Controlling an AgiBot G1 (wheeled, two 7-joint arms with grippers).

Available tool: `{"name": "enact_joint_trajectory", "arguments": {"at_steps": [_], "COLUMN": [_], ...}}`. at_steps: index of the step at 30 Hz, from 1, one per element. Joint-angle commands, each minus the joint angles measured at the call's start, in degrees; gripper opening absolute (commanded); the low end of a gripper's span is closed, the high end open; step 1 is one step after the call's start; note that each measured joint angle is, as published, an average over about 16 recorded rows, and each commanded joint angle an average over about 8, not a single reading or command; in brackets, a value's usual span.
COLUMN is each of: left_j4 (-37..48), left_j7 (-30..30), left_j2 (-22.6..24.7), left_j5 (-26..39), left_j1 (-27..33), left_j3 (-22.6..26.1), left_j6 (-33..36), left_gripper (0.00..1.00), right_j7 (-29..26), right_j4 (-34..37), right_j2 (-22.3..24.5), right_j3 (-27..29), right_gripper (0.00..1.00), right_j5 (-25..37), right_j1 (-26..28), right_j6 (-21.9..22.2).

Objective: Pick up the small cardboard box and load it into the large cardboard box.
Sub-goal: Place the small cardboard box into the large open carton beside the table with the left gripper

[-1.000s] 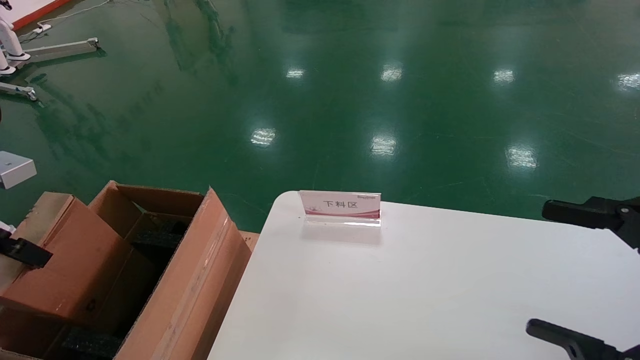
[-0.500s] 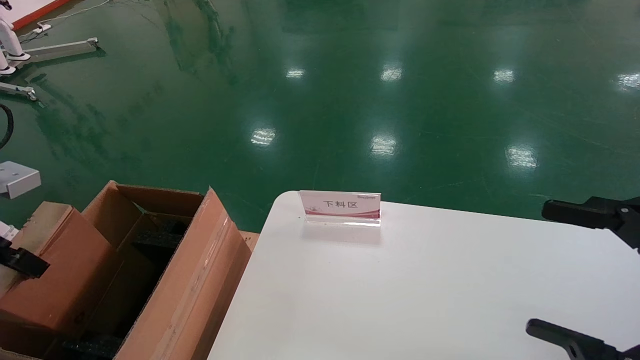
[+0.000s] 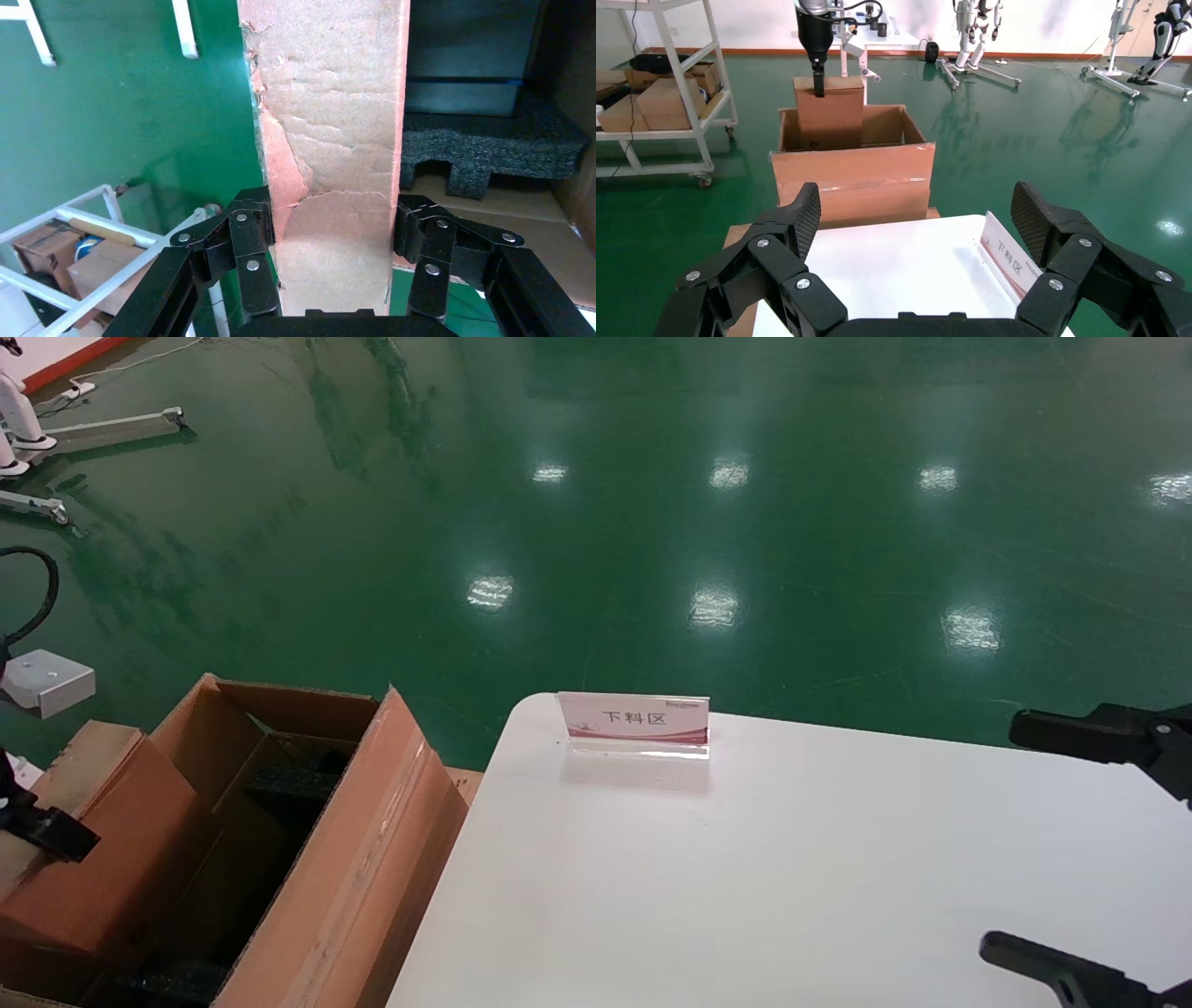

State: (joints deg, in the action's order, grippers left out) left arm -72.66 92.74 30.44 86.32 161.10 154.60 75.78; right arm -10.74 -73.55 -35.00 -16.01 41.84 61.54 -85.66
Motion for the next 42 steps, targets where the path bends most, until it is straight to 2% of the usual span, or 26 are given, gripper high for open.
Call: {"name": "enact_joint_trajectory", "arguments": {"at_steps": [1, 27, 42], "left_j4": [-0.1, 0.5, 3.8], "left_j7": [0.3, 4.6, 4.7], "left_j2": [0.1, 1.4, 2.1], "left_j5": [0.3, 3.1, 3.5], "left_j1": [-0.4, -7.6, -11.4], "left_j3": [0.0, 0.0, -1.3], "left_j6": [-0.2, -4.7, -8.2], "left_gripper": [0.0, 0.0, 0.0], "right_j7": [0.0, 0.0, 0.0], "right_j4": [0.0, 0.0, 0.0], "right_j2": [0.0, 0.0, 0.0], "right_j3": [0.0, 0.0, 0.0], "right_gripper": [1.0, 1.0, 1.0], "right_j5": [0.0, 0.0, 0.0], "right_j1": [0.0, 0.0, 0.0], "right_j6": [0.0, 0.0, 0.0]}}
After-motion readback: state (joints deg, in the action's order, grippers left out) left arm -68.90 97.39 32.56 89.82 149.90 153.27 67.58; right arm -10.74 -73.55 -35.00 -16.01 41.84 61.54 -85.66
